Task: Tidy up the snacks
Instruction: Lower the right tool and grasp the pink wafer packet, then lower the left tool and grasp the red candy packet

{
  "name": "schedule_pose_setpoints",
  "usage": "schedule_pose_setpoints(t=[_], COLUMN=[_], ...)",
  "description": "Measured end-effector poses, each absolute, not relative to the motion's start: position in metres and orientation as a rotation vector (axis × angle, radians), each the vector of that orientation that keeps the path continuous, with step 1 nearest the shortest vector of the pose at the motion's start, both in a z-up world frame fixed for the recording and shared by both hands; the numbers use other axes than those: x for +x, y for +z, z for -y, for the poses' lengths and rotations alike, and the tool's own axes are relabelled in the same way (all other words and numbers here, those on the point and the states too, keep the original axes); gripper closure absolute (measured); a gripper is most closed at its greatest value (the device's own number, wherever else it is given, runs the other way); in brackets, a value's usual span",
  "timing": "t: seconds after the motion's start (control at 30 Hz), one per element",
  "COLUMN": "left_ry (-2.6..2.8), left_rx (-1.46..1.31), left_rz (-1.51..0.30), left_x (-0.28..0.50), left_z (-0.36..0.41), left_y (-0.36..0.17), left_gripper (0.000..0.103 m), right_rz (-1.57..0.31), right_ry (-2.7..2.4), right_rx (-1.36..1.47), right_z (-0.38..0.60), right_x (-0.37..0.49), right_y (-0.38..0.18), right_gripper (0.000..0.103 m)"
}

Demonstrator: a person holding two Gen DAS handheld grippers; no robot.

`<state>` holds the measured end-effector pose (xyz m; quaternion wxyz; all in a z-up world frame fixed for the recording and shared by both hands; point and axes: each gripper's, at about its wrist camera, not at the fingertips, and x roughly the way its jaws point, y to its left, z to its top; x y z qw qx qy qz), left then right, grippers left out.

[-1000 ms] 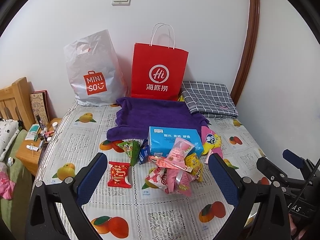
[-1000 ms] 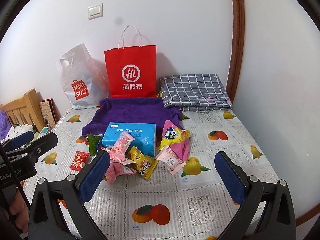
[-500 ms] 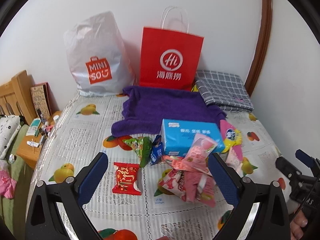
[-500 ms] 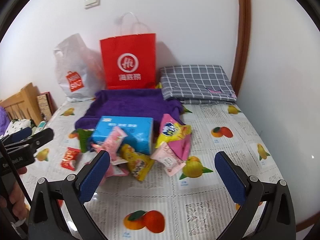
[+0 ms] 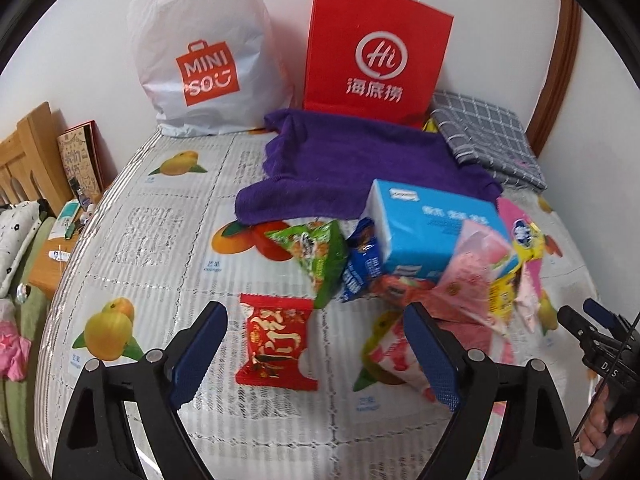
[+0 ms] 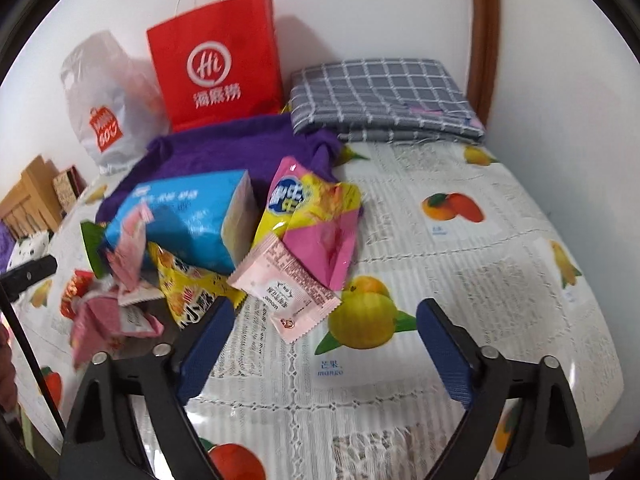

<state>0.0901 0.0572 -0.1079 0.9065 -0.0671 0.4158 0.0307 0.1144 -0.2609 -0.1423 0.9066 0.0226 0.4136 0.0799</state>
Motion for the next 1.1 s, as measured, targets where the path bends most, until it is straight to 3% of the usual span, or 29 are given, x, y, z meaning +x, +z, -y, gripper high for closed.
schedule_pose_setpoints(t=[0.37,0.43,0.5,0.77,1.1], left_ry=[0.062,0.066,0.07,0.069,0.08], left_rx=[-0.141,-0.146,-0.157,-0.177,-0.15], left_rz=[-0.872,-0.876,-0.883,-0.89,-0.915], left_x=[0.097,0.098,0.1,0.103,0.098], left_z=[-0.074,-0.076,-0.08,-0.091,-0.1], left_y=[-0.118,-0.12,-0.123,-0.129,-0.138], left_gripper=[0.014,0.014,0.014,0.014,0.014], right_rz=[-0.882,-0.909,-0.901,-0.95,-0.888], right_ry=[0.218,0.237,0.24,0.36,0.313], right_rx=[-0.023,-0.02,-0.017,0.07,-0.068], right_z=[0.235,0.234,0.236,0.252,0.237], right_x=[0.155,0.159,0.158,0.126,0.11], right_y=[-0.185,-0.189,-0.187,-0.176,-0.188], right_gripper=[0.033,0.053,0.062,0.061,0.06])
